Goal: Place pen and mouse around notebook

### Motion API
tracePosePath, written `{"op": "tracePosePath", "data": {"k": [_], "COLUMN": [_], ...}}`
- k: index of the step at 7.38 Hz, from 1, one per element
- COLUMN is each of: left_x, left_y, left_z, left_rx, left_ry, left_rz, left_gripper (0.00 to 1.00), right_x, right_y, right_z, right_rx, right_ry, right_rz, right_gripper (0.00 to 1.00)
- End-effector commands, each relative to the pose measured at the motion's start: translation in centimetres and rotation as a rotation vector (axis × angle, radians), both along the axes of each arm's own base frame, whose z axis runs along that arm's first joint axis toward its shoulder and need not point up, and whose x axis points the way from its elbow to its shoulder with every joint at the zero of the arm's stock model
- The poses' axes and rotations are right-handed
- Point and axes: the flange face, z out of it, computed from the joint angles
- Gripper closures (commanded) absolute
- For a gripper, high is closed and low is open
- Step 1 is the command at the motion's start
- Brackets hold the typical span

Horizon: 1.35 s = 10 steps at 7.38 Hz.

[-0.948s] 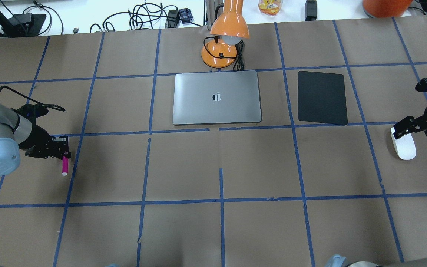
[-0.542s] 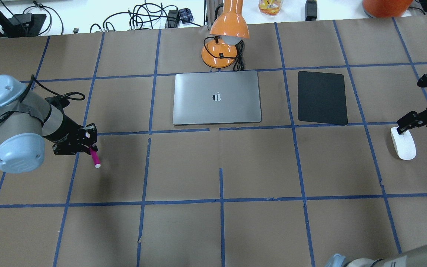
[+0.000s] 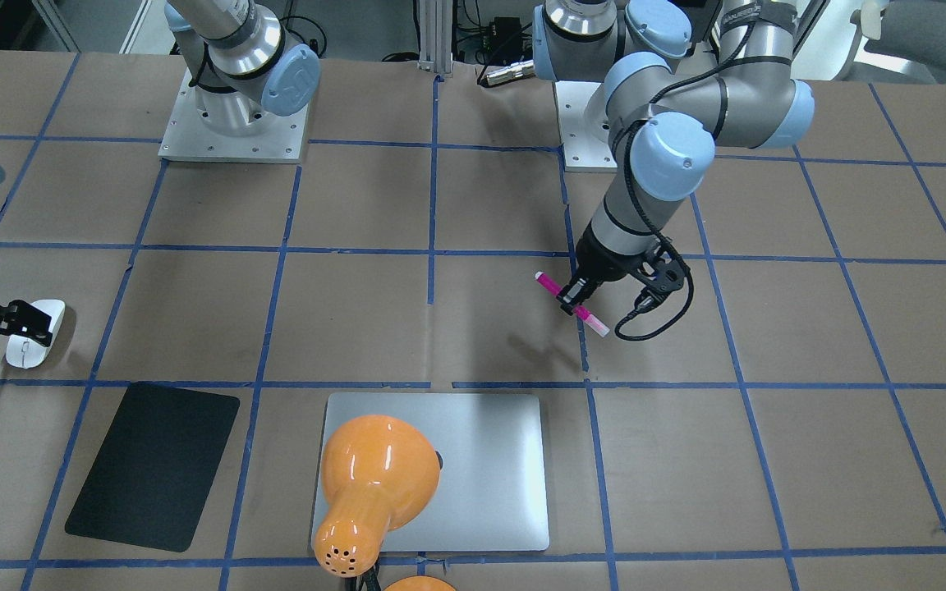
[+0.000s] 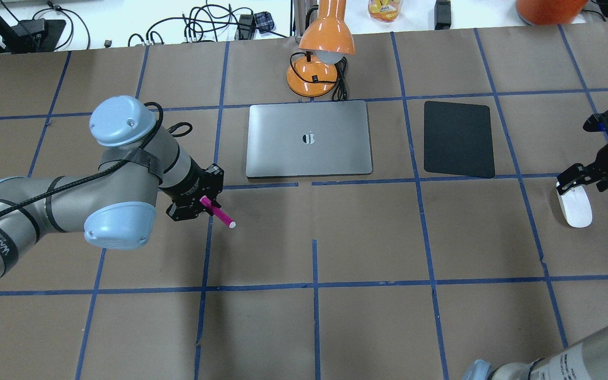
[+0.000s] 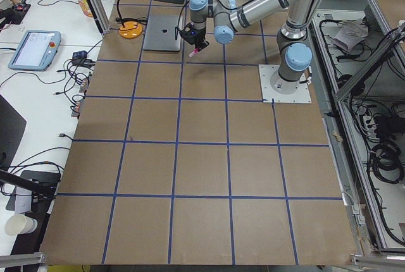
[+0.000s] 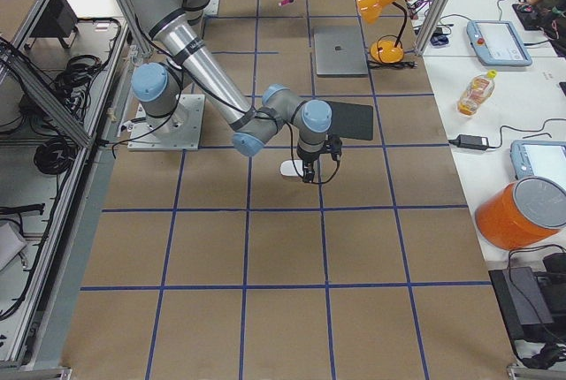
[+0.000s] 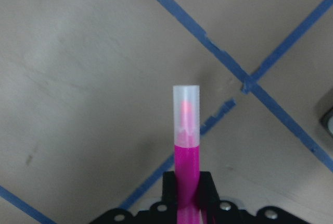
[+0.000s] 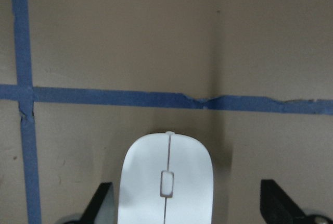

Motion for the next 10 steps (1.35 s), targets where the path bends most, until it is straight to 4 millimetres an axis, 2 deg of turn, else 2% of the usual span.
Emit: {"op": "tracePosePath", "data": {"k": [1,3,5,7,9,10], "left_x": [-5.7,-12.0,-15.4,-16.7,-16.8,-16.8], "left_y": [1.1,1.7,0.6,-0.8,-1.0,-1.1], "left_z": [-1.0,-2.8,-4.7,-5.3,-6.6,-7.2], "left_rx": [0.041,0.037,0.069,0.080,0.099,0.104], "left_ry": [0.001,0.057,0.035,0.036,0.026,0.023], "left_rz": [0.214,0.384,0.516,0.524,0.529,0.528], "left_gripper": [1.00,1.00,1.00,1.00,1.00,1.00], "right_x": [0.7,0.7,0.7,1.3,1.1,1.1], "right_y": [0.2,0.2,0.6,1.4,1.2,1.1], "right_z": [-0.7,-0.7,-0.9,-1.5,-1.5,-1.3], "right_rx": [0.018,0.028,0.048,0.064,0.054,0.050], "right_ry": [-0.010,-0.007,0.007,-0.001,0.006,0.008], "right_rz": [-0.001,-0.042,-0.042,-0.097,-0.100,-0.101], "right_gripper": [0.00,0.00,0.00,0.01,0.08,0.16]}}
